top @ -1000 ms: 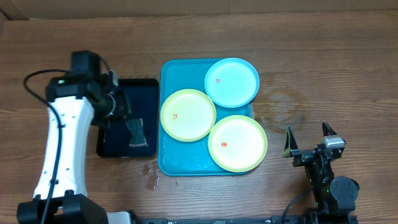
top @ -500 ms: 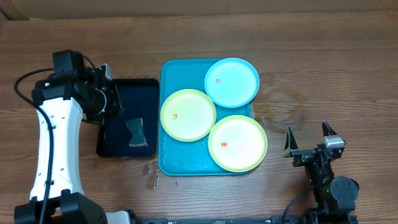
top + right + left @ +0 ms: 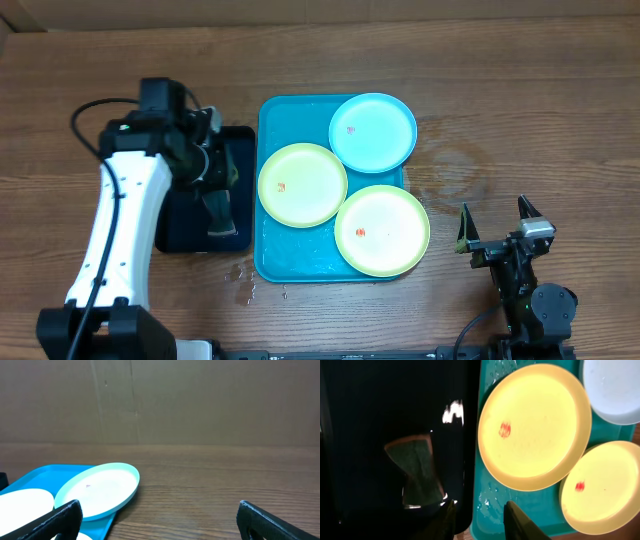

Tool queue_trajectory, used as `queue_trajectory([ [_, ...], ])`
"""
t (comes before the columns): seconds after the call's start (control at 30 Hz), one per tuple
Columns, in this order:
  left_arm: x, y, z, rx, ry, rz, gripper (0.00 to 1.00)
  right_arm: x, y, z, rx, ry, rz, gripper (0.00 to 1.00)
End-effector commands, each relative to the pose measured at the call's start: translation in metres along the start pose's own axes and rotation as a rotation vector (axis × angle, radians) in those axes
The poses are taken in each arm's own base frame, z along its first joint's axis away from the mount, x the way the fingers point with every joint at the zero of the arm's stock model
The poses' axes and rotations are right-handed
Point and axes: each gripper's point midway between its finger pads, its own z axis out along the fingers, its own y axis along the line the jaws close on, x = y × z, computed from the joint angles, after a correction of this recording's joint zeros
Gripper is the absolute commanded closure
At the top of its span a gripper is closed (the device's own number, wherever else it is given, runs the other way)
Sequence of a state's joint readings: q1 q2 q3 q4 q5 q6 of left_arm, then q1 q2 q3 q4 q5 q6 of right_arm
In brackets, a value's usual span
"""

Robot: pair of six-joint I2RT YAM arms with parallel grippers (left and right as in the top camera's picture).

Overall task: Clean dirty plates on tray and stack at the side
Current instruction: 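Close the left gripper on the sponge's narrow middle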

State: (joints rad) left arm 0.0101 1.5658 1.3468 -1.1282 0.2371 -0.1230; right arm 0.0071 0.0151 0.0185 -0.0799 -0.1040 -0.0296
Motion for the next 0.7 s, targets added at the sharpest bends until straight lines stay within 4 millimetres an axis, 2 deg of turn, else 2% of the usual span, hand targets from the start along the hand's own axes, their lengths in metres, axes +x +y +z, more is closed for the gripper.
queue_trajectory([
  [0.0,0.004,0.01,0.017,-0.083,0.046,-0.031,0.64,0.003,-0.001,0.0,0.007,0.0,-0.001,0.0],
  [0.07,0.005,0.013,0.026,-0.098,0.073,-0.036,0.55,0.003,-0.001,0.0,0.007,0.0,-0.001,0.0],
  [0.13,0.005,0.025,0.03,-0.138,0.088,-0.069,0.46,0.003,-0.001,0.0,0.007,0.0,-0.001,0.0],
  [0.2,0.006,0.037,0.033,-0.16,0.1,-0.124,0.42,0.003,-0.001,0.0,0.007,0.0,-0.001,0.0],
  [0.4,0.007,0.047,0.031,-0.104,0.113,-0.189,0.44,0.003,-0.001,0.0,0.007,0.0,-0.001,0.0],
  [0.47,0.01,0.046,0.03,-0.089,0.127,-0.197,0.47,0.003,-0.001,0.0,0.007,0.0,-0.001,0.0],
  [0.67,0.011,0.047,0.03,-0.098,0.131,-0.197,0.48,0.003,-0.001,0.0,0.007,0.0,-0.001,0.0],
])
